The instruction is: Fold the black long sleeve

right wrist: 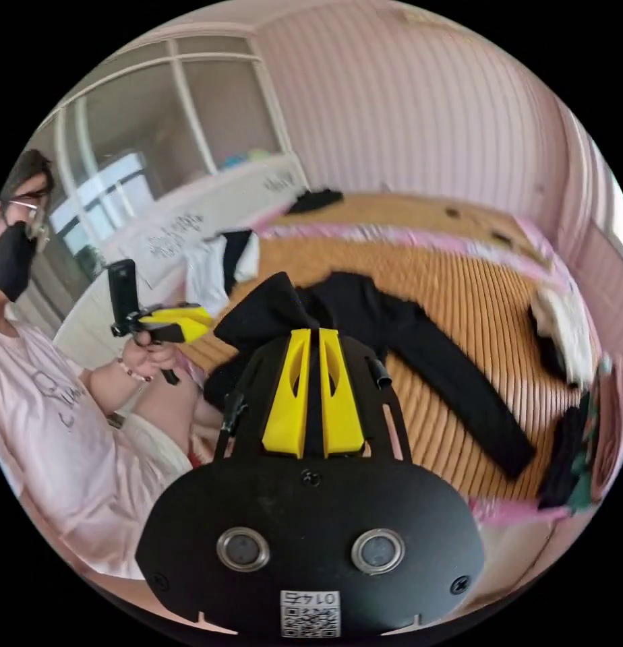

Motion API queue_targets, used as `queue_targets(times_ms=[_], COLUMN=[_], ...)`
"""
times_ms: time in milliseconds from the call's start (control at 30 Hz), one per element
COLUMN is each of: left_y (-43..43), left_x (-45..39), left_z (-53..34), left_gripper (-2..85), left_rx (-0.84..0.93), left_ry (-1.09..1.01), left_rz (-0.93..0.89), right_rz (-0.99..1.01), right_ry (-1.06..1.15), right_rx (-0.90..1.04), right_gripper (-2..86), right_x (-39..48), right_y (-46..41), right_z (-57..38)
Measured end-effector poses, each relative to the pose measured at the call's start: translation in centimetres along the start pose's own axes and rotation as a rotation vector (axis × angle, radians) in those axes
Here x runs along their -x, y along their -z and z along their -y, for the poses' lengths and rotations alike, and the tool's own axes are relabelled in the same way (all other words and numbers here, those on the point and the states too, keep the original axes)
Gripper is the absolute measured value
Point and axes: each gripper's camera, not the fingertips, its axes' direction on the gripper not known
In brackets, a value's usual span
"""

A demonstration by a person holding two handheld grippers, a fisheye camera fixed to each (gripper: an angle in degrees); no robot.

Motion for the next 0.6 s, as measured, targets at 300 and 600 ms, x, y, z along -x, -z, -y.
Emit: queue_targets(times_ms=[300,600], left_y=[-7.5,-12.7], left_x=[4.9,12.3], left_z=[-10.4,-5.6], left_gripper=[3.8,4.4], left_rx=[0.413,0.479], left_ry=[0.275,0.166], left_rz=[0.1,0.448], right_rz=[0.026,0.12], right_ry=[-0.18,0.285], right_rx=[0.159,0.159], right_gripper=[4.6,8.6], right_x=[-6.9,-0.9], right_y=[-6.7,-20.1], right_z=[-5.4,13.8])
